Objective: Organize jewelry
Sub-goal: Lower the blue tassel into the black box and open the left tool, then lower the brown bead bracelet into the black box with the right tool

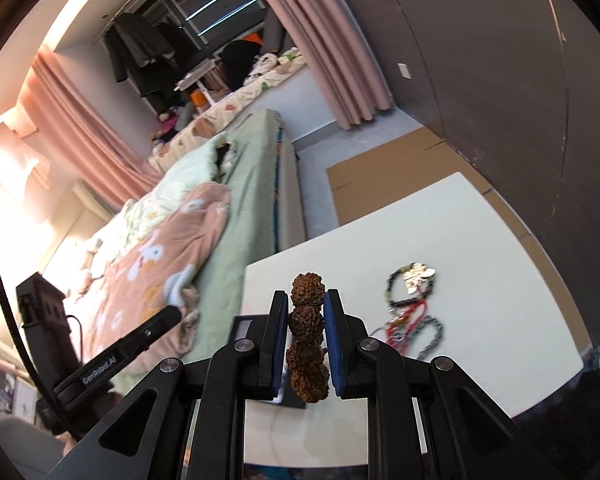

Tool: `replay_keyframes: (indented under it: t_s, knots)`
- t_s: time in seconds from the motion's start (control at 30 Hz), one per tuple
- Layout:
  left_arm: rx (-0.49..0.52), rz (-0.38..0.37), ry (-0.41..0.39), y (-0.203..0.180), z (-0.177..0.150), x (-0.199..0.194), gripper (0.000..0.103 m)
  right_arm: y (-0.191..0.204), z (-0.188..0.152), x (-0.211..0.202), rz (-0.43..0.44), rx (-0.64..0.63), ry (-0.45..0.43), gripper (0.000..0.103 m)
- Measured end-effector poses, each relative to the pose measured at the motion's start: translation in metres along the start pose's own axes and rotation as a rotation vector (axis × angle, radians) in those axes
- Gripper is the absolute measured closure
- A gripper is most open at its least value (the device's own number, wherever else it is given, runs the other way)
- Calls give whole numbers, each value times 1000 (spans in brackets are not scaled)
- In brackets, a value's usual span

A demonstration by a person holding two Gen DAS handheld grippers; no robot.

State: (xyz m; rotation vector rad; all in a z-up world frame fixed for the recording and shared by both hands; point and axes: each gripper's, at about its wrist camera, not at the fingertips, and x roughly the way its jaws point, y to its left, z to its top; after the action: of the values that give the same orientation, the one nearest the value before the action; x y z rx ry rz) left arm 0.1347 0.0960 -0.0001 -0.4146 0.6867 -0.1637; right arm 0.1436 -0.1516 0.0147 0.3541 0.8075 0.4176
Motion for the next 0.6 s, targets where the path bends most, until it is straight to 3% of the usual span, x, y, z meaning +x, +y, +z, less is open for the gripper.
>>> replay_keyframes:
  t_s: [0.07,0.37,0.5,0.57,0.6]
  knots:
    - [-8,-7,-29,5,0,-10,19,9,-2,-1,22,-14,-2,84]
    - [-76,24,-62,37,3,-29,18,41,-12,24,119,-42,31,84]
    - [-95,18,-59,44,3,-29,18,53,-8,39,234,-23,60,83]
    - [-88,16,-53,43,2,-28,18,54,-7,47,261,0,90,72]
    - [-82,15,-51,42,1,-28,18,53,-6,50,255,11,104,47]
